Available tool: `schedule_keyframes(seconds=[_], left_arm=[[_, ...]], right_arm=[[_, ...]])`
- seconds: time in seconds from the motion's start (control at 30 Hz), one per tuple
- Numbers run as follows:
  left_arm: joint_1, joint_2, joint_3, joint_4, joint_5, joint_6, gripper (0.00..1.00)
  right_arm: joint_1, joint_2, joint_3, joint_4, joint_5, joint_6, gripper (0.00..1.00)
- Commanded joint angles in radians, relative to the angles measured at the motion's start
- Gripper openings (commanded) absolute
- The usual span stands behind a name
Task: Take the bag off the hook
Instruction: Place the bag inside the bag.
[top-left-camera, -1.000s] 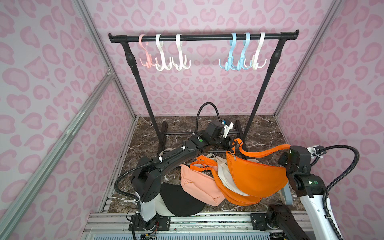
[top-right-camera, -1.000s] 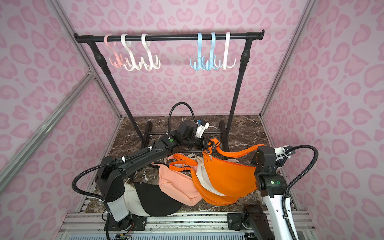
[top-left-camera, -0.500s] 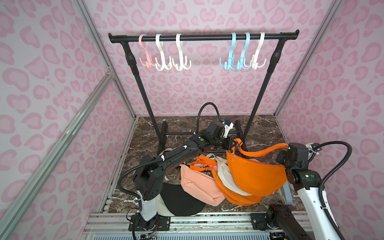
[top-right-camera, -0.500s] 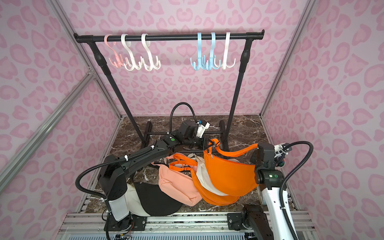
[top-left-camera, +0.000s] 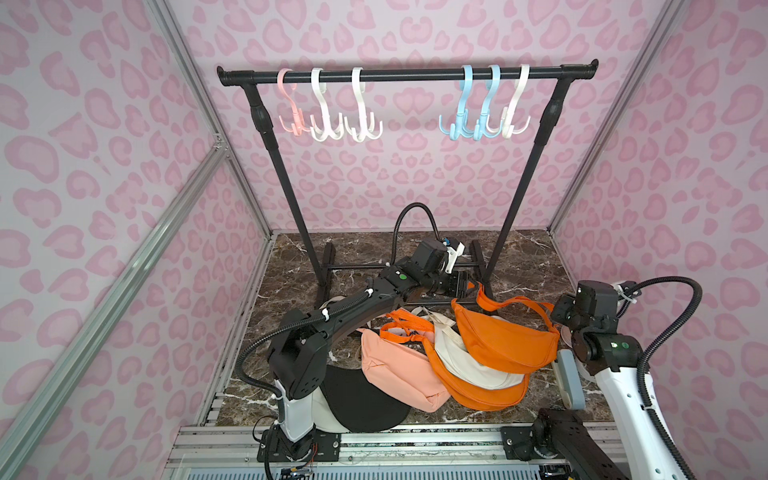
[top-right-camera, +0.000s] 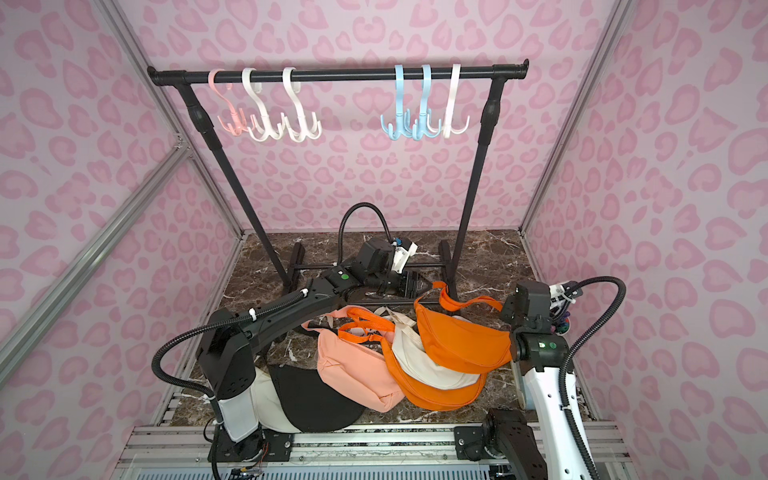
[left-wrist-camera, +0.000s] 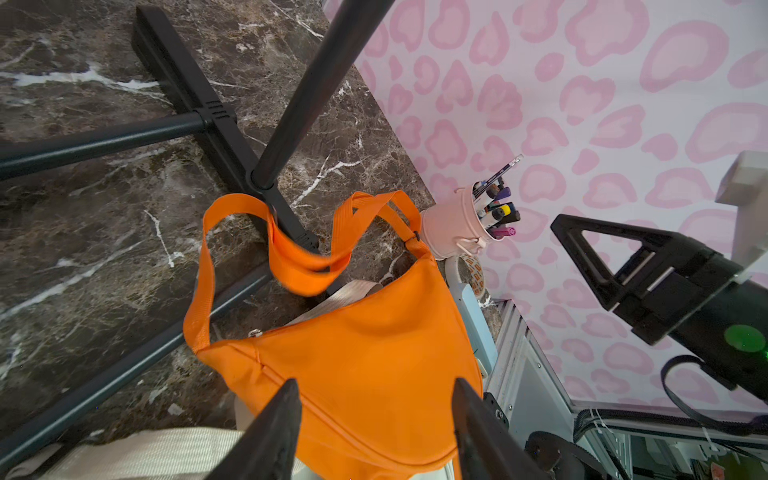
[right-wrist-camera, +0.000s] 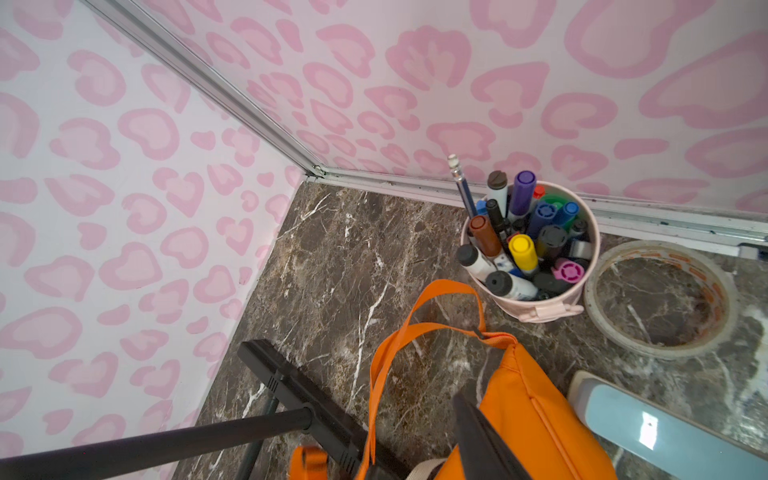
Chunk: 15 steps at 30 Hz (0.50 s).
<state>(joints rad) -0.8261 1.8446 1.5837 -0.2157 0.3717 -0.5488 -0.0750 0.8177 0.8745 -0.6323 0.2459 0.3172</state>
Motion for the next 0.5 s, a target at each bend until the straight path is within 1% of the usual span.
schedule_keyframes(seconds=[0.0, 0.07, 0.13, 0.2, 0.23, 0.27, 0.3, 0.37, 0.4, 0.47], left_arm=[[0.007, -0.044, -0.005, -0.005, -0.029, 0.017, 0.62], [0.024, -0.089, -0.024, -0.001, -0.038, 0.023, 0.62], [0.046, -0.158, -0.077, 0.022, -0.064, 0.036, 0.61], [0.078, -0.271, -0.161, 0.053, -0.154, 0.065, 0.61], [0.092, -0.326, -0.203, 0.067, -0.207, 0.094, 0.61], [0.112, -0.391, -0.259, 0.079, -0.287, 0.129, 0.61], [0.13, -0.458, -0.316, 0.089, -0.38, 0.166, 0.62], [0.175, -0.57, -0.419, 0.115, -0.565, 0.226, 0.66], [0.206, -0.633, -0.473, 0.128, -0.648, 0.253, 0.68], [0.292, -0.72, -0.57, 0.15, -0.752, 0.275, 0.71]], right_arm=[[-0.002, 0.0, 0.021, -0.007, 0.0, -0.01, 0.45], [-0.002, 0.009, 0.043, -0.012, -0.018, -0.008, 0.47], [-0.001, 0.028, 0.068, -0.001, -0.041, -0.019, 0.49], [-0.001, 0.059, 0.088, 0.034, -0.049, -0.037, 0.51], [0.0, 0.073, 0.093, 0.058, -0.048, -0.046, 0.52], [0.001, 0.087, 0.091, 0.096, -0.06, -0.067, 0.54], [0.004, 0.101, 0.082, 0.143, -0.062, -0.086, 0.56], [0.011, 0.124, 0.048, 0.248, -0.058, -0.097, 0.58], [0.021, 0.134, 0.016, 0.321, -0.065, -0.116, 0.59], [0.06, 0.145, -0.062, 0.476, -0.027, -0.15, 0.59]])
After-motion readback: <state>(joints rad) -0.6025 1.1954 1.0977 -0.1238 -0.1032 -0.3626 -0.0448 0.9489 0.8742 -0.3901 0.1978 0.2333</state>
